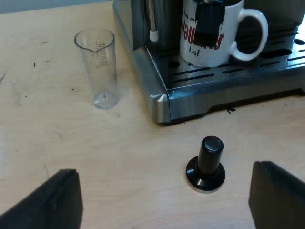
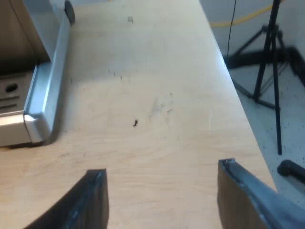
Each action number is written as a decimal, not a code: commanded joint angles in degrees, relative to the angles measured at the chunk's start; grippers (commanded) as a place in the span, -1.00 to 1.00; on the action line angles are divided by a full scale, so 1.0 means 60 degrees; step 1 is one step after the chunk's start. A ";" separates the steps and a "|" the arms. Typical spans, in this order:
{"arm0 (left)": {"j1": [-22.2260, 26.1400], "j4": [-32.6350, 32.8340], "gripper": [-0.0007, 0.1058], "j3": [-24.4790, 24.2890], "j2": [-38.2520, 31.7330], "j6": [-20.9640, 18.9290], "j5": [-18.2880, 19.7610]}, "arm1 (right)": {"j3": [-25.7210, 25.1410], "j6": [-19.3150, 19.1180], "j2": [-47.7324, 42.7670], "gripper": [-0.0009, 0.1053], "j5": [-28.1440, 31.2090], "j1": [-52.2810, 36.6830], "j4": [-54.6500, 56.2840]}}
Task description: Place mug into machine
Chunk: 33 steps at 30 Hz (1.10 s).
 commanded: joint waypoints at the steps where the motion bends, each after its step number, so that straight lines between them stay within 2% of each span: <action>1: -0.0039 -0.0113 0.37 -0.0037 -0.1330 0.0035 -0.0129 | -0.0015 0.0089 -0.0424 0.00 -0.0065 -0.0034 -0.0033; 9: -0.0039 -0.0113 0.37 -0.0037 -0.1330 0.0035 -0.0129 | -0.0015 0.0355 -0.0424 0.00 -0.0065 0.0013 -0.0033; 33: -0.0039 -0.0113 0.37 -0.0037 -0.1330 0.0035 -0.0129 | -0.0015 0.0357 -0.0424 0.00 -0.0065 0.0013 -0.0048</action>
